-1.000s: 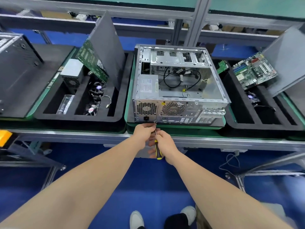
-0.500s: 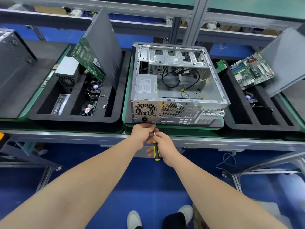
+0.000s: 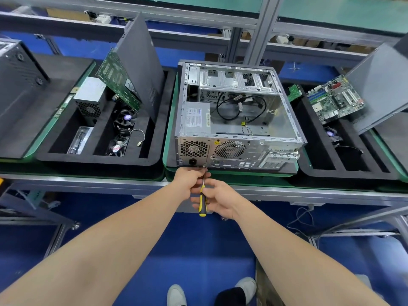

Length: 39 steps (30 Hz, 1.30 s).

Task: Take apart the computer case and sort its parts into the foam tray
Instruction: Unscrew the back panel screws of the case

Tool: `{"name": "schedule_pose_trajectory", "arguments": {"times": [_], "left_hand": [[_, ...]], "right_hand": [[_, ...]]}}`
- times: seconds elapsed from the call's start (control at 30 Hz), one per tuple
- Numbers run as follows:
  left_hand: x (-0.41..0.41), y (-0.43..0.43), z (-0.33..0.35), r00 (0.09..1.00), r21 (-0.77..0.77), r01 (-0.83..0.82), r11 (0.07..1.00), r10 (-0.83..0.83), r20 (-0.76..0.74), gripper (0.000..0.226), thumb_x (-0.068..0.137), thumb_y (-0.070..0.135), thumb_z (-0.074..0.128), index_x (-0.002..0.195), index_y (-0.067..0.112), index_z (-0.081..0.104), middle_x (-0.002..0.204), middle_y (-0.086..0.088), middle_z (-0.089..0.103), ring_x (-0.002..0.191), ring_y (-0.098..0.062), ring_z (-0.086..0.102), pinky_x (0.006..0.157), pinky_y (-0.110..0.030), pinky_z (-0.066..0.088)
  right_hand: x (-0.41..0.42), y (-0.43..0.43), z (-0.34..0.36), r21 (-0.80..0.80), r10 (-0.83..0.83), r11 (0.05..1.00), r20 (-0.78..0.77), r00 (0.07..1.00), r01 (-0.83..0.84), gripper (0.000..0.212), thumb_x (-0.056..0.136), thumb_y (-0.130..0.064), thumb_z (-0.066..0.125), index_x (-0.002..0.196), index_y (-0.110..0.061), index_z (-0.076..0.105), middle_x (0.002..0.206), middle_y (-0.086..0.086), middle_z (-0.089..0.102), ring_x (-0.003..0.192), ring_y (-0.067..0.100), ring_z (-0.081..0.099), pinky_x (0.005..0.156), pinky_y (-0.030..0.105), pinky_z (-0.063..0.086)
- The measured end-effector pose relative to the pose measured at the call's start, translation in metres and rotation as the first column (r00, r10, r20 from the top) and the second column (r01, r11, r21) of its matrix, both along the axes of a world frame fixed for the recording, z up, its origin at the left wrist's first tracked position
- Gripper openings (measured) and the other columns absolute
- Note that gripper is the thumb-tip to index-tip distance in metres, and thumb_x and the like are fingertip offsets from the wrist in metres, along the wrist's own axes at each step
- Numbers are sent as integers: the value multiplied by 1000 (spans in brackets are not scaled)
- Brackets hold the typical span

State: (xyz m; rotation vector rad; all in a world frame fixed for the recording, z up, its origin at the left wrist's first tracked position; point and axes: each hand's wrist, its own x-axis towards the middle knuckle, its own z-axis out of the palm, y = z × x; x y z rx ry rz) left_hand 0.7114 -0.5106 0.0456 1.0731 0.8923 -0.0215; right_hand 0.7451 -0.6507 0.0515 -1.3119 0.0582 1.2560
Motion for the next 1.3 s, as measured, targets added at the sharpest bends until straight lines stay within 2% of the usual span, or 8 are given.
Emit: {"name": "schedule_pose_trajectory", "arguments": {"times": [0.17, 0.3, 0.53, 0.7, 1.0, 1.1, 1.17, 1.3], "left_hand": [[2, 0, -1, 1000, 1, -10, 1000, 10, -11, 9, 97, 12, 66, 100, 9, 74, 85, -5, 79, 65, -10, 73, 63, -30, 55], [2, -1, 0, 1000, 7, -13, 1000, 13, -21, 9, 98, 13, 65, 99, 10, 74, 84, -4, 79, 63, -11, 73, 54, -28, 52], [4, -2, -1, 999, 4, -25, 1000, 25, -30, 12, 98, 12, 65, 104, 6, 74, 91, -8, 79, 64, -13, 72, 55, -27, 55], [4, -2, -3, 998, 2, -48, 999, 48, -38, 16, 95, 13, 69, 107, 5, 75, 96, -9, 79, 83, -22, 74, 69, -34, 60], [5, 0, -4, 1000, 31, -20, 999, 21, -21, 14, 93, 8, 71, 106, 3, 72, 89, -10, 79, 83, -22, 78, 86, -41, 61], [4, 0, -1, 1000, 41, -1, 999, 2, -23, 14, 96, 10, 68, 107, 4, 71, 89, -7, 79, 83, -21, 77, 79, -38, 61], [4, -1, 0, 999, 44, 3, 999, -2, -32, 14, 96, 12, 67, 107, 3, 71, 89, -6, 80, 90, -21, 76, 84, -42, 62], [3, -2, 1, 999, 13, 6, 1000, -5, -37, 16, 96, 14, 68, 107, 3, 72, 91, -6, 80, 92, -19, 77, 82, -43, 63]], "right_hand": [[-1, 2, -1, -45, 5, 999, 99, 995, 0, 23, 108, 4, 48, 123, -5, 62, 99, 15, 79, 92, 39, 78, 75, 50, 64], [-2, 7, 5, -129, 12, 992, 164, 986, 10, 19, 106, 4, 52, 117, -6, 63, 88, 12, 80, 81, 37, 79, 70, 49, 66], [-4, 15, 9, -328, 78, 943, 372, 925, 53, 15, 98, 0, 69, 108, -11, 65, 96, 16, 77, 67, 31, 78, 66, 50, 67], [-5, 22, 6, -467, 208, 880, 550, 808, 91, 24, 86, -12, 85, 93, -21, 64, 100, 11, 75, 81, 31, 78, 65, 48, 67], [-6, 8, 1, -214, -7, 973, 355, 935, 88, 26, 87, -8, 85, 109, -11, 73, 90, 11, 80, 75, 30, 80, 68, 46, 67], [-9, 0, -1, -89, -42, 994, 216, 976, 62, 26, 96, -19, 77, 119, -8, 74, 100, 12, 79, 82, 29, 77, 76, 41, 64], [-11, -5, -2, 2, -81, 997, 46, 996, 81, 28, 103, -24, 68, 123, -5, 73, 104, 13, 75, 88, 28, 75, 79, 41, 63], [-9, -10, -4, 151, -65, 984, -173, 983, 92, 34, 108, -17, 55, 136, 0, 65, 131, 21, 70, 114, 35, 72, 92, 47, 61]]}}
